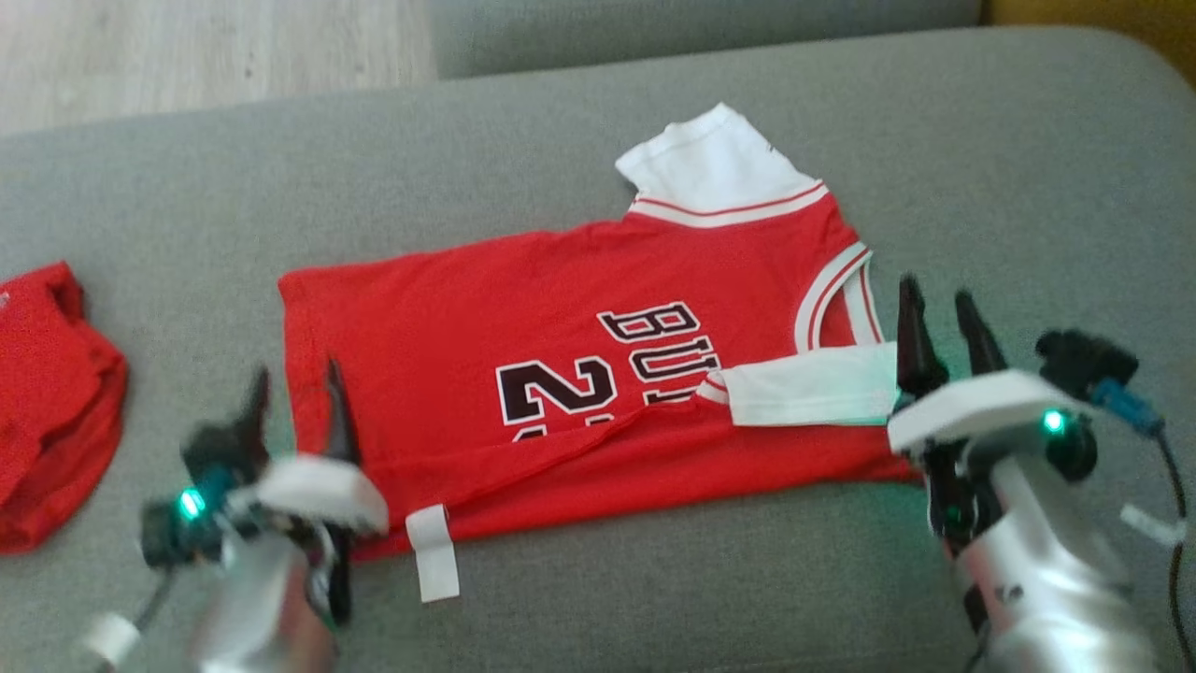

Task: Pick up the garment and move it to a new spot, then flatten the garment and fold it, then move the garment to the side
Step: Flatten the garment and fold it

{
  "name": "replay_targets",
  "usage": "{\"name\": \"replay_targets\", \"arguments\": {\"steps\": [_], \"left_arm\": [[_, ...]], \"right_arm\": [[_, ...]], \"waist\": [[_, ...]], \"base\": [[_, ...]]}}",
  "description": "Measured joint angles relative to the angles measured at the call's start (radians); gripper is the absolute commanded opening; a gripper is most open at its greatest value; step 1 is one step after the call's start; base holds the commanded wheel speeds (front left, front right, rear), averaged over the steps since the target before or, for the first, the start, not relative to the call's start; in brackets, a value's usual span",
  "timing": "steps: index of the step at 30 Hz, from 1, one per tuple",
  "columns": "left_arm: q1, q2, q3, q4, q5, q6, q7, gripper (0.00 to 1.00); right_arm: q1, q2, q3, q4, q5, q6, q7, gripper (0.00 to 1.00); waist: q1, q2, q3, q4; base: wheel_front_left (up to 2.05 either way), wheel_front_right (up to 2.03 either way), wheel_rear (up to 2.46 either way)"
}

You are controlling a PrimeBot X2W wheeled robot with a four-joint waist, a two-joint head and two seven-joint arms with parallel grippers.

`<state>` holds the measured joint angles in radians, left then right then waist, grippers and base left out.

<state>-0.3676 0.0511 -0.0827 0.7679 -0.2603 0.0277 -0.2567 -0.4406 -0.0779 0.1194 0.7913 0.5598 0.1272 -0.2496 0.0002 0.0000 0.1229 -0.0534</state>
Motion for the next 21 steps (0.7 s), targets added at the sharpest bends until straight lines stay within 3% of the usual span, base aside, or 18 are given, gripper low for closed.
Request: {"name": "replay_targets", "arguments": {"steps": [5,10,17,21], "left_arm": [[-0.127,0.043,0.028,0.011,0.029,-0.007,0.000,1.00],[-0.222,0.078,0.013,0.118,0.062,-0.044,0.000,1.00],[-0.384,0.091,0.003,0.277,0.063,-0.081,0.018,1.00],[-0.432,0.101,0.003,0.351,0.053,-0.080,0.027,1.00]], "right_arm": [[-0.077,0.000,-0.001,-0.019,-0.011,0.000,-0.001,1.00],[-0.129,0.000,0.008,-0.029,-0.017,0.000,-0.001,1.00],[-0.176,0.002,0.049,-0.046,-0.018,0.000,-0.001,1.00],[-0.201,0.002,0.073,-0.055,-0.022,0.000,-0.001,1.00]], "waist": [[0.0001,0.0000,0.056,0.000],[0.0001,0.0000,0.104,-0.004],[0.0000,0.0000,0.168,-0.026],[0.0000,0.0000,0.200,-0.047]], "base": [[0.00,0.00,0.00],[0.00,0.00,0.00],[0.00,0.00,0.00],[0.00,0.00,0.00]]}}
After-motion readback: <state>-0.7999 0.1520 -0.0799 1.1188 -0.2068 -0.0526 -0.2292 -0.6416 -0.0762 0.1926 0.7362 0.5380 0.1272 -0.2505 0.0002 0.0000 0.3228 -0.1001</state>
